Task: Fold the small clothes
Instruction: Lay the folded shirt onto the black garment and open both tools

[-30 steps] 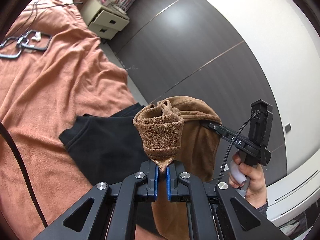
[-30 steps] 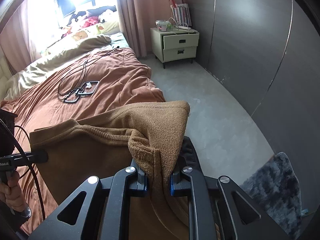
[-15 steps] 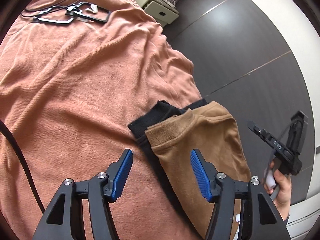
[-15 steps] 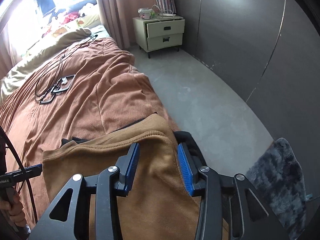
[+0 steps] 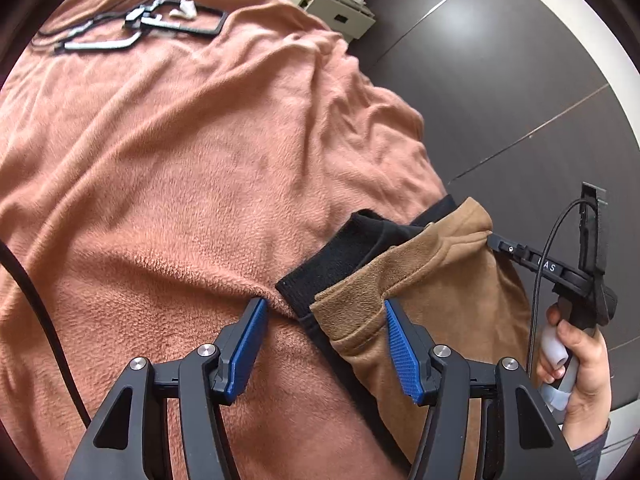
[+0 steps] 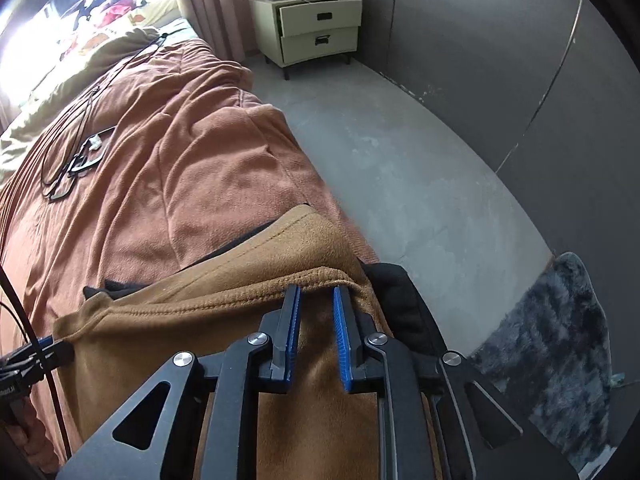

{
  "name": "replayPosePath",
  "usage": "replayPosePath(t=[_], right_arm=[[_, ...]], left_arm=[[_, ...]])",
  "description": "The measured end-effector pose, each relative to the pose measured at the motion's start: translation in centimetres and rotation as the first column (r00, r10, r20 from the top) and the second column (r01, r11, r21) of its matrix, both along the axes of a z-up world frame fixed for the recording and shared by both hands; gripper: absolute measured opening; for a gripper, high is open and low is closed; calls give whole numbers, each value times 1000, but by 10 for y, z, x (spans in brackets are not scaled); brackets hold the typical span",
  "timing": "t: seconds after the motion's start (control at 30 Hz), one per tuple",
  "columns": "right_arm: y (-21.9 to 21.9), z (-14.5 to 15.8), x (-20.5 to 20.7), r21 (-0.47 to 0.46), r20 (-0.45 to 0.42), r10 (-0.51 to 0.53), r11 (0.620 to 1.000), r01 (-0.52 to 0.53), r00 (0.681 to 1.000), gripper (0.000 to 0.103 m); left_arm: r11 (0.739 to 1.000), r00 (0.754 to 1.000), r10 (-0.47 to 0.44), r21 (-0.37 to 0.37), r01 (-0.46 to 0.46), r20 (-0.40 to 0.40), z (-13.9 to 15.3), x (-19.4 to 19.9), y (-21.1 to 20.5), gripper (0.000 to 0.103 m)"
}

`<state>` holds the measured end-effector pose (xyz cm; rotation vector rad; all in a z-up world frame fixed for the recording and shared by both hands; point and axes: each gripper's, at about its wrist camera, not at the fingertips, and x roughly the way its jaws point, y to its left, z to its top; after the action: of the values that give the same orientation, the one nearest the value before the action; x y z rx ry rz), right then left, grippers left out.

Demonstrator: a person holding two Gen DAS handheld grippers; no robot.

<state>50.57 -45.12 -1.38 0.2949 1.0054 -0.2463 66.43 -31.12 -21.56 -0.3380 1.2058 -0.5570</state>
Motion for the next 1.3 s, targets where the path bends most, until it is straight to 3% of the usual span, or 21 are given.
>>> replayPosePath(t=[0.13,0.27,0.37,0.5,0.7,0.97,1.13,1.3], right_arm=[[-7,-10,19,-16,-29,-19,1000,19,999,7],[-3,-15,31,-66,-47,-25,998,22,999,7],[-1,-2,26,-72,-36,-1,997,-2,999,8],[-1,25,-18,34,67,39,999,-41,997,11],[-10,36,-102,-10,86,67,998,-66,994,11],[-17,12,-185,-71,63,22,997,-18,998,11],[-16,-13,-196,-66,67,-38,997,43,997,11],[-10,-30,-184,-100,72,-75,992,82,995,7]], left_arm=[[999,998,-25,28,24,58,-3,-1,-6,61],[999,999,-27,46,25,46,-1,2,-9,62],[997,999,-39,68,36,38,6,0,-10,62],[999,999,-32,44,30,39,16,-10,-2,62],[998,998,-55,35,54,35,27,-29,-4,62],[993,995,-104,51,103,8,32,-61,-18,62],[984,986,-164,66,165,-17,21,-77,-38,62],[984,989,-146,94,149,-38,13,-78,-45,62]])
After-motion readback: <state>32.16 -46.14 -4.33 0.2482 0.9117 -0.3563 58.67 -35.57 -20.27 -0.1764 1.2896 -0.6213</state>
